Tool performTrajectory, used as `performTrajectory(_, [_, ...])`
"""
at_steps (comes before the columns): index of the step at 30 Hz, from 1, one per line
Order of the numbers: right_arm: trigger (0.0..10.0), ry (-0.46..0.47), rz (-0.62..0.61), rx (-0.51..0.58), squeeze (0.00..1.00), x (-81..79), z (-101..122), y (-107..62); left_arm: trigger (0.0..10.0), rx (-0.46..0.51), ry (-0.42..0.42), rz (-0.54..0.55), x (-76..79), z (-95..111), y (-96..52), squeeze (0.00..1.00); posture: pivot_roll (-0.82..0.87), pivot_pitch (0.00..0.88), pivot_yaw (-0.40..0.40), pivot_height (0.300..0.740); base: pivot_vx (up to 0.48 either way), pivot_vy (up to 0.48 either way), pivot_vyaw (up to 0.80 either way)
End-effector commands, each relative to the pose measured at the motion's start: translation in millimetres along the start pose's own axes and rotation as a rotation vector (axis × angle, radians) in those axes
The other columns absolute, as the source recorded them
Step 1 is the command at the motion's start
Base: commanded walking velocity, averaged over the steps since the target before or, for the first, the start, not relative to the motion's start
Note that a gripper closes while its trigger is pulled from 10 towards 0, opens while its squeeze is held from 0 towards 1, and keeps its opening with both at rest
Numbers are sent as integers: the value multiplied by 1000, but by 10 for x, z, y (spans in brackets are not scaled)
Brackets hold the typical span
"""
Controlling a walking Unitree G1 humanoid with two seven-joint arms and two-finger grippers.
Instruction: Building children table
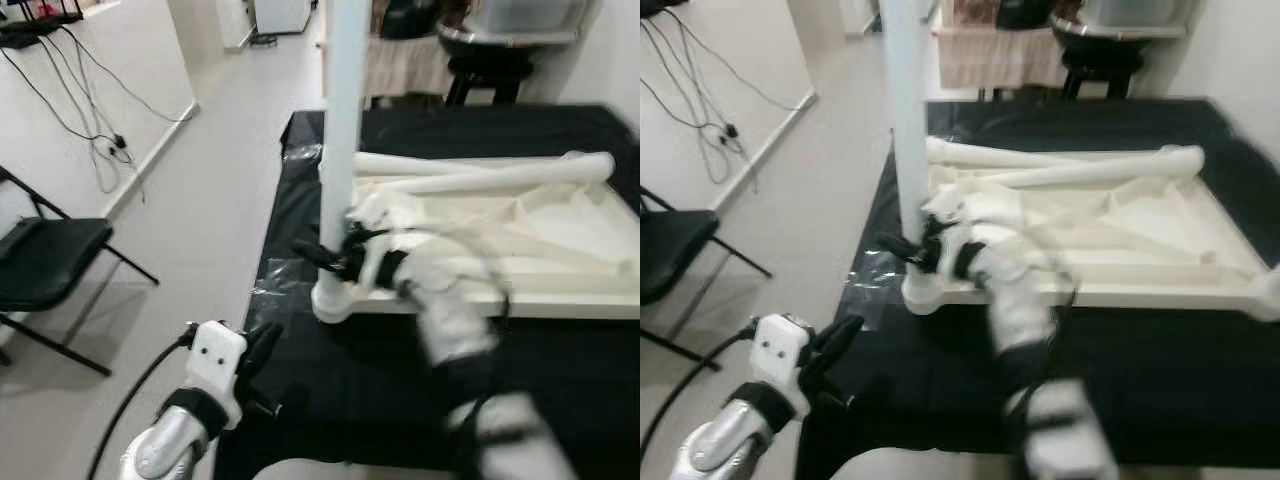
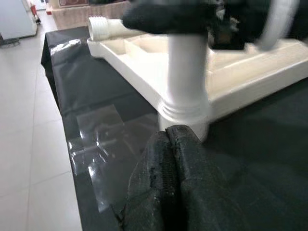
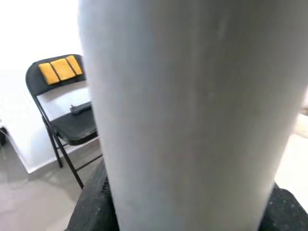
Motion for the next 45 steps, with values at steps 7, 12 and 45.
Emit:
performTrajectory(7, [0,-18,50,-123,0,-57,-297,51,10000,-25,22,-8,-26,-29,45,0,19,64,37,740,0,0,0])
performTrajectory(12, [10000,71,250,-100,1000,-265,-243,96,10000,-34,36,15,-59,-67,44,0,32,47,42,740,0,0,0])
performTrajectory(45, [0,9,355,-83,0,174,-156,100,10000,-32,15,10,-10,-32,-18,0,55,115,18,740,0,0,0])
Point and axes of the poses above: a point about 5 cm out from each wrist's last joint towards the gripper, its own y axis pointing out of the wrist towards the gripper, its own z axis along the axis of the wrist's last joint, x = y × z, the point moved 4 cm from there along y, pointing out of the wrist towards the gripper, and after that the axes turned 2 degrees about -y, right-handed, at the moved point
